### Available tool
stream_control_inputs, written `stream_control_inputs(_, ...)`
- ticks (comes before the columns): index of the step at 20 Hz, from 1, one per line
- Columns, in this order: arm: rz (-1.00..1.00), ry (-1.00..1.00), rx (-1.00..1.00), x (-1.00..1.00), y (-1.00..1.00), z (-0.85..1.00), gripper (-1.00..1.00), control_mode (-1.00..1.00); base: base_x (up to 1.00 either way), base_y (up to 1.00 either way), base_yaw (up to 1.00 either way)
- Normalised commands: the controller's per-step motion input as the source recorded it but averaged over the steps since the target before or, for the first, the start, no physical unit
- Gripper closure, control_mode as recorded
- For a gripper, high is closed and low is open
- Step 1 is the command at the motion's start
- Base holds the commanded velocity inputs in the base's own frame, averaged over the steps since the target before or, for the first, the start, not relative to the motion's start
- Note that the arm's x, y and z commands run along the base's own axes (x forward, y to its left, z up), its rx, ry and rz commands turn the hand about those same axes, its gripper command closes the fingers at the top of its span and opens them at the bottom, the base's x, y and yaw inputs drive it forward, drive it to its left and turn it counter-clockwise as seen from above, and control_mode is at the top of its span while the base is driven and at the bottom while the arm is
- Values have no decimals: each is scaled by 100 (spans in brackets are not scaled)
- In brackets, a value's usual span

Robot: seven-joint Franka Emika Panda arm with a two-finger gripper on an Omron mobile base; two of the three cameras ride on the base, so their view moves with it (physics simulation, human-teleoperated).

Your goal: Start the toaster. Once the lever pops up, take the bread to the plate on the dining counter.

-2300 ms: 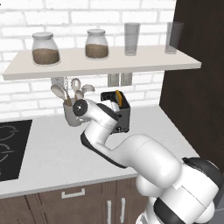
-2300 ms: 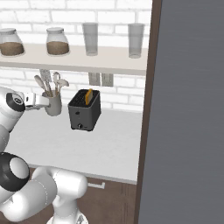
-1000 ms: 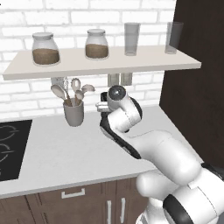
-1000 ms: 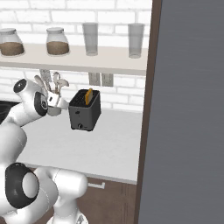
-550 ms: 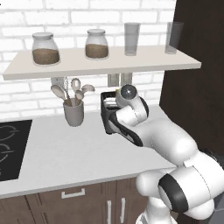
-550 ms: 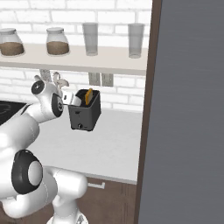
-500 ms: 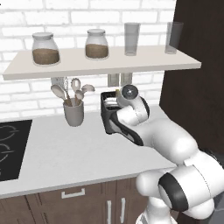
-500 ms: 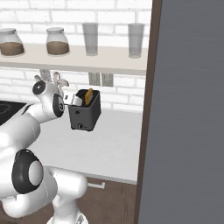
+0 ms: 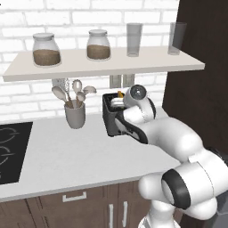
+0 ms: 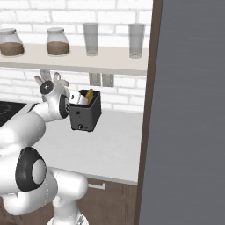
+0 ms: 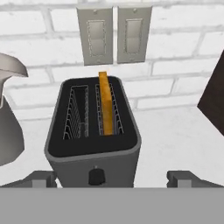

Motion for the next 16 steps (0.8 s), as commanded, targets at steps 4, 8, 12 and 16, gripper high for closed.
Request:
stream_control_inputs(4, 4, 0, 0, 27, -15, 0, -100, -100, 0, 0, 0)
stream_control_inputs(8, 4, 0, 0, 21, -9, 0, -100, -100, 0, 0, 0)
stream_control_inputs(12, 4, 0, 0, 13, -1, -2, -100, -100, 0, 0, 0)
stream_control_inputs(16, 5, 0, 0, 19, 0, -1, -100, -100, 0, 0, 0)
